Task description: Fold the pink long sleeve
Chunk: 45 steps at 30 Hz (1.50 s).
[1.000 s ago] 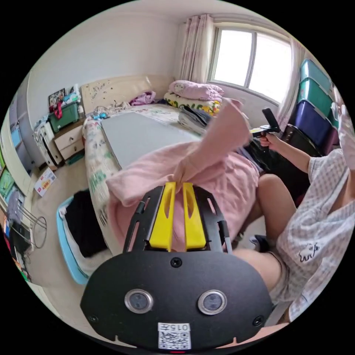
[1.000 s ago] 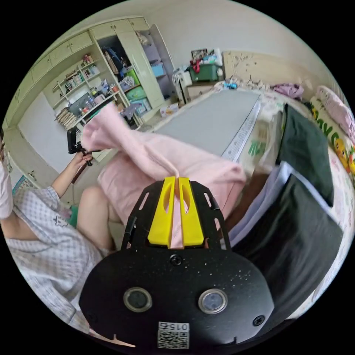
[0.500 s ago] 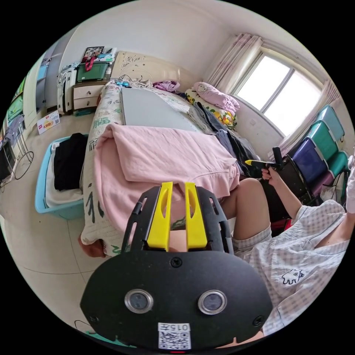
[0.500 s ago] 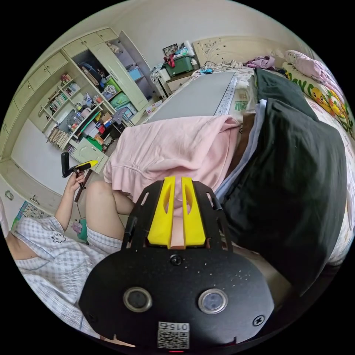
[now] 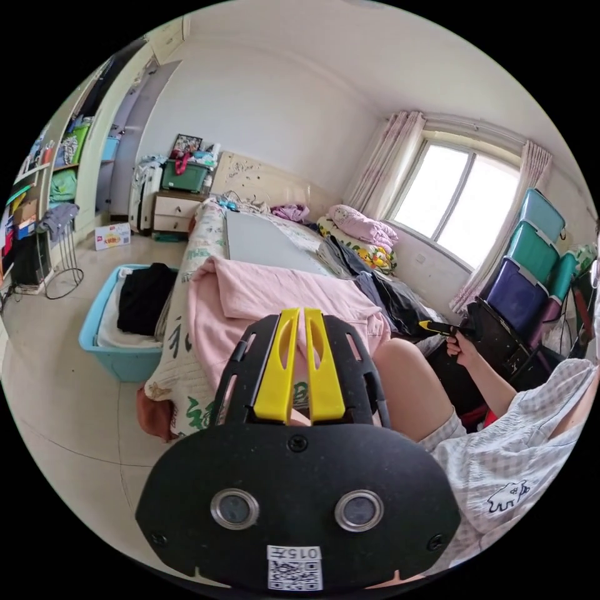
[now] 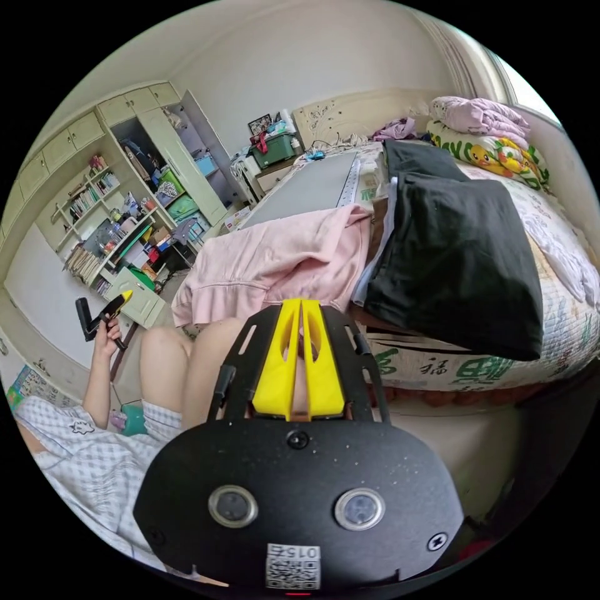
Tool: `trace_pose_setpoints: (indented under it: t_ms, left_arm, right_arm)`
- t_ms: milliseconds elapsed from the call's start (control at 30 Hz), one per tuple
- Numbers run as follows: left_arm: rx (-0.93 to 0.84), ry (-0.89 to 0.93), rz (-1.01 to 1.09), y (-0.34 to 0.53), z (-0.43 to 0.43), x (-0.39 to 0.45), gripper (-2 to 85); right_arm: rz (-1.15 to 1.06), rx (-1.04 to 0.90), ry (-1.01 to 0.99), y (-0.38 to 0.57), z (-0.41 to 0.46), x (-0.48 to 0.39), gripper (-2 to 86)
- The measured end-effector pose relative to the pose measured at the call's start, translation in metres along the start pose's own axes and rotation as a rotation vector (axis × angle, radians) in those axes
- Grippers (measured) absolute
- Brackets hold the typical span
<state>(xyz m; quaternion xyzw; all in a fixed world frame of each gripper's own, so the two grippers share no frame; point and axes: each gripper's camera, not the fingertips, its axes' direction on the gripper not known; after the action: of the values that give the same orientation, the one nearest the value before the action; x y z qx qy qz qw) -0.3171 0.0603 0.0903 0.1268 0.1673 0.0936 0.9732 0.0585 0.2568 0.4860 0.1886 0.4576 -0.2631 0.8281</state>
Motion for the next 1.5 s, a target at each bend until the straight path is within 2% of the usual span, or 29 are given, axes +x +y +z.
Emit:
trace_pose_setpoints:
  t_ms: [200, 300, 433, 533, 667, 833, 1033, 1200, 1333, 1500]
  left_arm:
    - [0.058, -0.093, -0.036, 0.036, -0.074, 0.001, 0.3]
    - [0.081, -0.149, -0.080, 0.058, -0.110, -0.002, 0.4]
    - [0.074, -0.238, -0.129, 0.090, -0.161, -0.004, 0.3]
    - [0.105, -0.305, -0.209, 0.114, -0.193, -0.010, 0.3]
    - [0.236, -0.310, -0.288, 0.123, -0.222, -0.024, 0.1]
    - [0.318, -0.250, -0.309, 0.112, -0.212, -0.025, 0.2]
    - [0.219, -0.221, -0.214, 0.075, -0.171, 0.008, 0.7]
    - [0.177, -0.261, -0.143, 0.046, -0.150, 0.044, 1.2]
    - [0.144, -0.331, -0.090, 0.018, -0.131, 0.065, 2.5]
    - [0.083, -0.373, -0.124, -0.018, -0.098, 0.052, 6.1]
  right_arm:
    - [-0.142, -0.014, 0.046, -0.039, 0.037, -0.059, -0.5]
    - [-0.151, -0.032, 0.016, -0.080, 0.092, -0.096, -0.4]
    - [-0.147, -0.205, 0.149, -0.124, 0.191, -0.141, -0.4]
    - [-0.190, -0.328, 0.255, -0.121, 0.243, -0.151, -0.4]
    - [-0.288, -0.246, 0.268, -0.103, 0.238, -0.160, -0.4]
    - [-0.421, -0.254, 0.397, -0.094, 0.246, -0.186, -0.5]
    - [-0.419, -0.193, 0.379, -0.084, 0.241, -0.184, -0.5]
    - [-0.503, -0.190, 0.389, -0.079, 0.240, -0.182, -0.4]
    - [-0.500, -0.166, 0.316, -0.080, 0.233, -0.165, -0.2]
    - [-0.424, -0.192, 0.141, -0.092, 0.214, -0.126, 1.1]
